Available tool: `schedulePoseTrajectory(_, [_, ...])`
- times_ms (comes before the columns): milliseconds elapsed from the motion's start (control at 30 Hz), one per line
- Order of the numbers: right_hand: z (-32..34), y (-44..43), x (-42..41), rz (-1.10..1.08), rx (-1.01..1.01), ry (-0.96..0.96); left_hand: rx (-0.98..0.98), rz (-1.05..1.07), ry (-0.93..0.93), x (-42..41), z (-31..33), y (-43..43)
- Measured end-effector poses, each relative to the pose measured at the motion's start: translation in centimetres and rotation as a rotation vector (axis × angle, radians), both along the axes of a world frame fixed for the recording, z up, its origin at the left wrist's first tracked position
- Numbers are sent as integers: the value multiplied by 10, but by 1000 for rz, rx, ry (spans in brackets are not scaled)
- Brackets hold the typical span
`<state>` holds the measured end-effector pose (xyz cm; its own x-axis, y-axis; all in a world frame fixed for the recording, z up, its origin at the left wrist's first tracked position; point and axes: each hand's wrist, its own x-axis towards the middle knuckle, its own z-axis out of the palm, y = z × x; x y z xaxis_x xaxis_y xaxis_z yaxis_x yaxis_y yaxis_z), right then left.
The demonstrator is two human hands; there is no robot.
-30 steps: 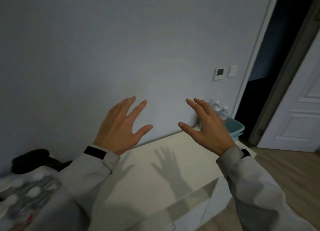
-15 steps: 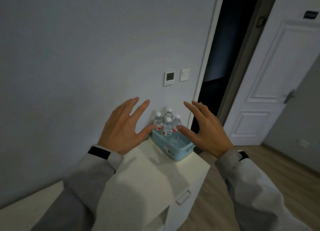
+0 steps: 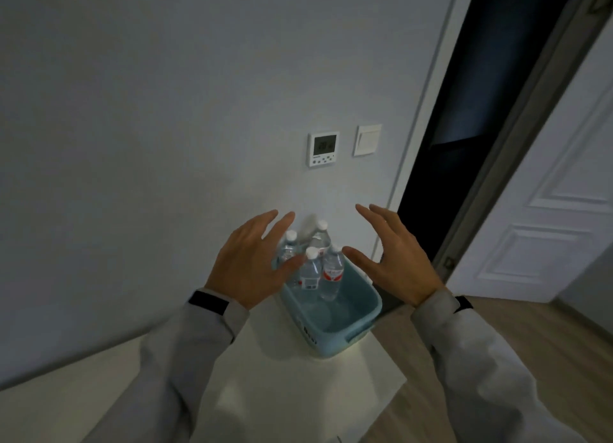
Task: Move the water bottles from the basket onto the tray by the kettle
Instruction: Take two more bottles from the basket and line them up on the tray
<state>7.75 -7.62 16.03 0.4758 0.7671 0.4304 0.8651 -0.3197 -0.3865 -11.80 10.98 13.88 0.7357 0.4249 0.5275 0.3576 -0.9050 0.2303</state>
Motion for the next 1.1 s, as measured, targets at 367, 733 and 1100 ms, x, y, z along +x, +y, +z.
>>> schedulePoseTrajectory(367, [-113,64,153,260,-136,353,-386,246,220,102,-88,2])
schedulePoseTrajectory(733, [-188,109,173,362,-271,633,-945,446,1,168,-168,-4])
schedulePoseTrajectory(1100, [-223,123,180,352,-192,809,-969,601,-179,186,-193,-6])
